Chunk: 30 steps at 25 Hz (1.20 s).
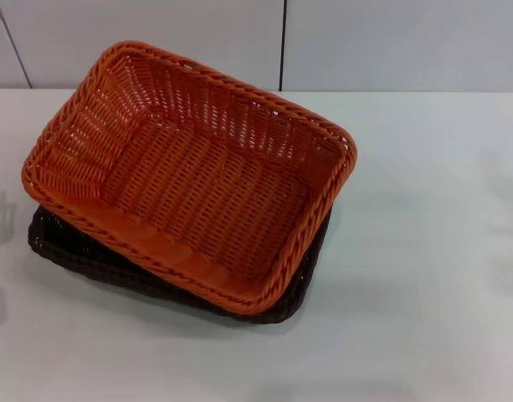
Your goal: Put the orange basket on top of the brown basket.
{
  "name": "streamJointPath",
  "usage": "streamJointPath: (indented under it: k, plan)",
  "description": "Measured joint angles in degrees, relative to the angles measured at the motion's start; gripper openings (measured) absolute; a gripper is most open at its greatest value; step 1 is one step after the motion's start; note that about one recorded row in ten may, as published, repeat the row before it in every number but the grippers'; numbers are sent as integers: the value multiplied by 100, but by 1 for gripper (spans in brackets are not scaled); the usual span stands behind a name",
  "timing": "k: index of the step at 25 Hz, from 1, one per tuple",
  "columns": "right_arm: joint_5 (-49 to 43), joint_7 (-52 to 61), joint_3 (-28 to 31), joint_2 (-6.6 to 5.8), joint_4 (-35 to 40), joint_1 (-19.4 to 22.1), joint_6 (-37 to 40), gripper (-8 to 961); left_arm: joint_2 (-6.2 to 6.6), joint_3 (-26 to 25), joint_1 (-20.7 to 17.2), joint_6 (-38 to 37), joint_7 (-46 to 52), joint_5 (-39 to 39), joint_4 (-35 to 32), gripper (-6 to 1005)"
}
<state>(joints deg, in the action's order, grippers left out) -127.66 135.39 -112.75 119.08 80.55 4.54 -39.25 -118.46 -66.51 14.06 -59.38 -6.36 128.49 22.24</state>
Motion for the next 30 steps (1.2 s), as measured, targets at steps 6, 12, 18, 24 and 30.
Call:
streamJointPath:
  k: [6,12,18,24,30]
  plan:
    - [452,2416,319,-9,-2022,60,-1266,616,-2,5,-7,-171,13,13,-1,709]
    - [534,3441,332,-16,-3245,-117,-2181,616,-1,7,-24,-260,21,7,-10,709]
    - [541,3435,230,-1,-3440,-135,-2471,616,-1,20,-76,-268,21,13,-15,709]
    - [542,3414,104,6,-3559,-134,-2540,616,-1,70,-150,-299,22,16,-11,709]
    - [542,3401,35,0,-3581,-137,-2552,616,-7,113,-177,-319,22,18,-6,709]
